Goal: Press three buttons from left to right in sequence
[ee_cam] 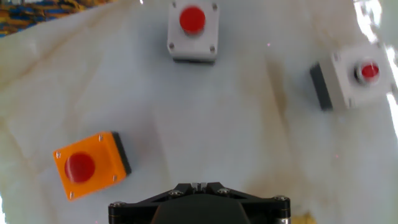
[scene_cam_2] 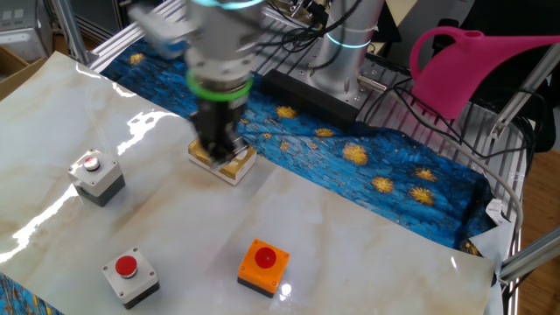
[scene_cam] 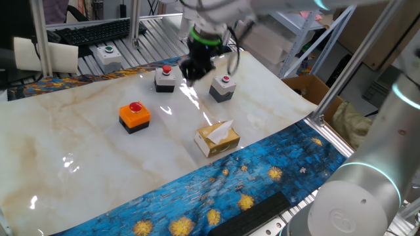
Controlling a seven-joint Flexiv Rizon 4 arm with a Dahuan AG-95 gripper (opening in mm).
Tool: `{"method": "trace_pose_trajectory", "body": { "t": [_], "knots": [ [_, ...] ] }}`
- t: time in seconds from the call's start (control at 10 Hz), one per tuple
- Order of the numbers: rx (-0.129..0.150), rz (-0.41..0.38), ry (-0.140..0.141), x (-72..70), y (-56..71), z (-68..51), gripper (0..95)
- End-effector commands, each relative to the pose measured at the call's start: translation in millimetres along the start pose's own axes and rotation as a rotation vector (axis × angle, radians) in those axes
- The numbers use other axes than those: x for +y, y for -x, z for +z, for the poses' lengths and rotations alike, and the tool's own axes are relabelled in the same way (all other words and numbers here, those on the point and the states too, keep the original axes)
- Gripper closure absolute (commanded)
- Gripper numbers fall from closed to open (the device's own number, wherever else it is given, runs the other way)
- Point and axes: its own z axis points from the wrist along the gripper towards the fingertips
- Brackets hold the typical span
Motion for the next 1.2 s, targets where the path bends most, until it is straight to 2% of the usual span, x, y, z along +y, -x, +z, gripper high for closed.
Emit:
{"method": "trace_pose_trajectory", "body": {
  "t": [0.1, 0.4, 0.6, 0.9, 1.2],
  "knots": [
    [-0.004, -0.021, 0.002, -6.9, 22.9, 0.2, 95.0],
    [0.000, -0.002, 0.000, -7.0, 22.9, 0.1, 95.0],
    [0.000, -0.029, -0.013, -11.9, 23.5, -1.0, 95.0],
    [0.004, -0.141, -0.008, -45.5, 25.3, -1.8, 95.0],
    [0.001, -0.194, 0.007, -73.2, 23.1, -0.7, 95.0]
  ]
}}
